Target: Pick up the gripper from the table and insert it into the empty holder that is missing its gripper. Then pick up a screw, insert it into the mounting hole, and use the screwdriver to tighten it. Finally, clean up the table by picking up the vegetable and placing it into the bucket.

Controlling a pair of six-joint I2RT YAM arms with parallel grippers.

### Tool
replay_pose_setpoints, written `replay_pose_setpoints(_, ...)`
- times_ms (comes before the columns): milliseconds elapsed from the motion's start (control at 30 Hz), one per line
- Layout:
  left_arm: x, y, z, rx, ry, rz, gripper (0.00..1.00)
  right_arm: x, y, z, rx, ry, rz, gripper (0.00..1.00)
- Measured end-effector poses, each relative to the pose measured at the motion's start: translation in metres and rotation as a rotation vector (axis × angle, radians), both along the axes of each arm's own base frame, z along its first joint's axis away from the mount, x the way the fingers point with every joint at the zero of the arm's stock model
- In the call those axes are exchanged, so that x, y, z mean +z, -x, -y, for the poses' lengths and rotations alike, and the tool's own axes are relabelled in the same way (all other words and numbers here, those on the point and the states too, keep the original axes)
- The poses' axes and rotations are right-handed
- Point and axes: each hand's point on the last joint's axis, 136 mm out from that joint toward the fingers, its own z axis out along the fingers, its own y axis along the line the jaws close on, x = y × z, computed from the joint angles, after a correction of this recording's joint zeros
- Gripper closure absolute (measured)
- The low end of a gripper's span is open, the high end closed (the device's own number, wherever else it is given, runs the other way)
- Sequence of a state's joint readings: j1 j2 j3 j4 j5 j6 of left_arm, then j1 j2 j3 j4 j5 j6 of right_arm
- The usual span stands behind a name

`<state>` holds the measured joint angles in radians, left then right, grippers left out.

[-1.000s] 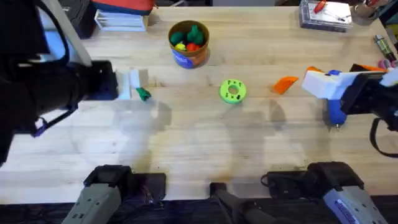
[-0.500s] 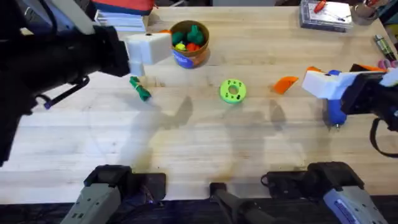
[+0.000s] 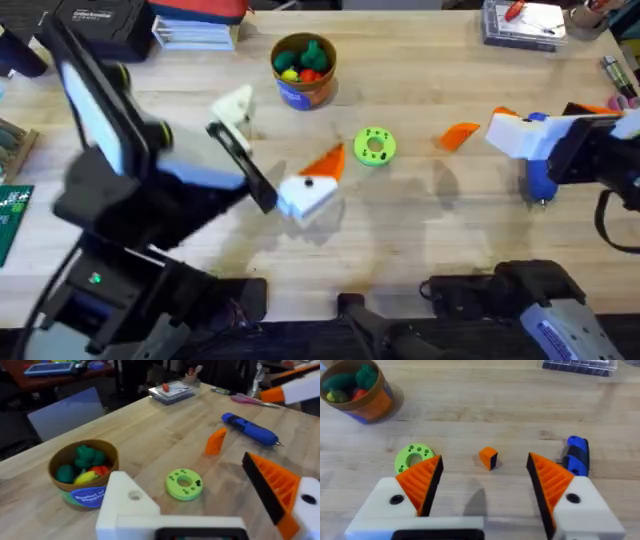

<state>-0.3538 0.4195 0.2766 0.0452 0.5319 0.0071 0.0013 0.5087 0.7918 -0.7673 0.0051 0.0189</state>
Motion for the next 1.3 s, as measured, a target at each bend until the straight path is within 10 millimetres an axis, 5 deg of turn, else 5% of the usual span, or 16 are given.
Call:
replay_pose_setpoints(233,-0.035,0.030,0.006,-0.058,0.035,0.034,0.015,0.000,0.000,0.000,0.000,0.000,0.000,0.009)
replay_pose_setpoints(533,-0.060,0.035,0.001,-0.044,0.029,0.027,0.015,0.000,0.000,0.000,0.000,0.000,0.000,0.009)
replay_pose_setpoints(833,-0.061,0.029,-0.006,-0.014,0.025,0.029,0.015,0.000,0.000,0.000,0.000,0.000,0.000,0.009)
replay_pose_setpoints(1300,-0.063,0.051,-0.009,-0.192,0.050,-0.017,0.016,0.000,0.000,0.000,0.000,0.000,0.000,0.007)
